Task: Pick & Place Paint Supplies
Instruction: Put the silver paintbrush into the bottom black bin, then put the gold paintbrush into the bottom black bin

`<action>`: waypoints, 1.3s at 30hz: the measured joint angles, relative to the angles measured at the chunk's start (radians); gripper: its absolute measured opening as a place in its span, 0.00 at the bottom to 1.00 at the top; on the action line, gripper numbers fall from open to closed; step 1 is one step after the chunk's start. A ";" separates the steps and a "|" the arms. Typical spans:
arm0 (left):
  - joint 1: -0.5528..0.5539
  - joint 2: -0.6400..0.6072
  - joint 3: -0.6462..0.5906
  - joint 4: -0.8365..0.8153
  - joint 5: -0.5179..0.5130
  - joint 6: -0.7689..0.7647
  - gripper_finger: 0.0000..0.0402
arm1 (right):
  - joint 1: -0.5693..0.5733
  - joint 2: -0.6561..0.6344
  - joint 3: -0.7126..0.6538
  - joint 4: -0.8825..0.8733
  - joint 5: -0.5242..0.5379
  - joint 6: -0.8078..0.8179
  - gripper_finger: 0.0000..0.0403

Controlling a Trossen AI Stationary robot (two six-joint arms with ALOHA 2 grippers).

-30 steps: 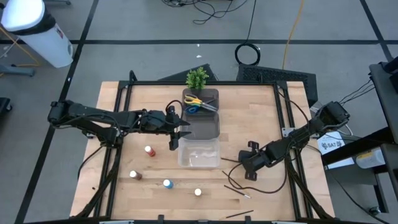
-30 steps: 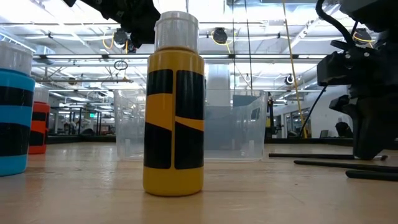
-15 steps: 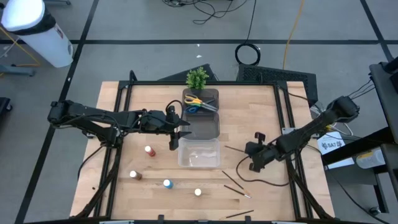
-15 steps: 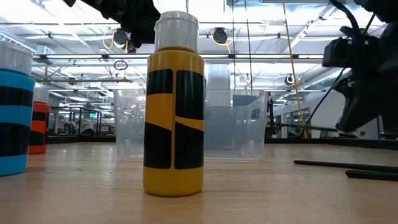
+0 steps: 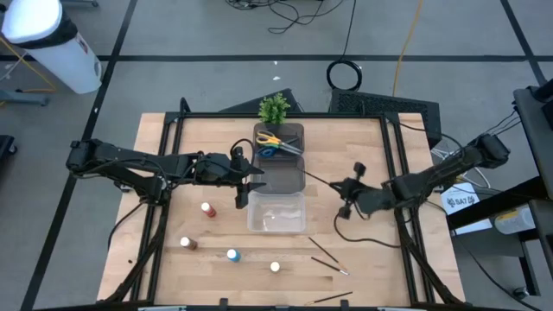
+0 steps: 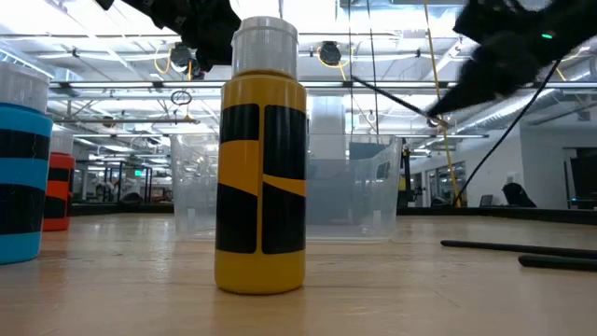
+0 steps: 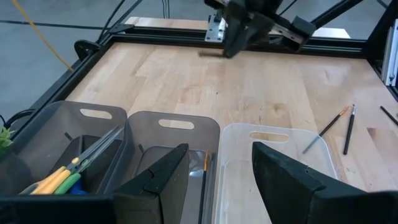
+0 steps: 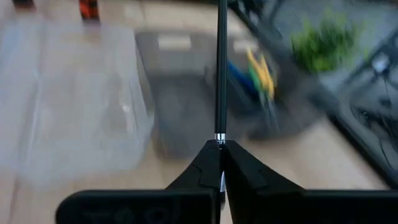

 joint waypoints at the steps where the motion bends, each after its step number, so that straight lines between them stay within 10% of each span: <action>1: 0.000 0.000 0.000 0.000 0.000 0.000 0.47 | -0.033 0.009 0.000 0.072 -0.026 -0.066 0.00; 14: 0.000 0.000 0.000 0.000 0.000 0.015 0.47 | -0.389 0.312 0.051 0.548 -0.513 -0.314 0.01; 23: 0.000 0.000 0.000 -0.001 0.000 0.019 0.47 | -0.394 0.498 0.153 0.554 -0.547 -0.325 0.01; 33: 0.000 0.000 0.000 -0.009 0.000 0.017 0.47 | -0.327 0.383 0.162 0.561 -0.552 -0.331 0.00; 39: 0.000 0.000 0.000 -0.009 0.000 0.010 0.47 | -0.194 0.287 0.164 0.726 -0.812 -0.329 0.00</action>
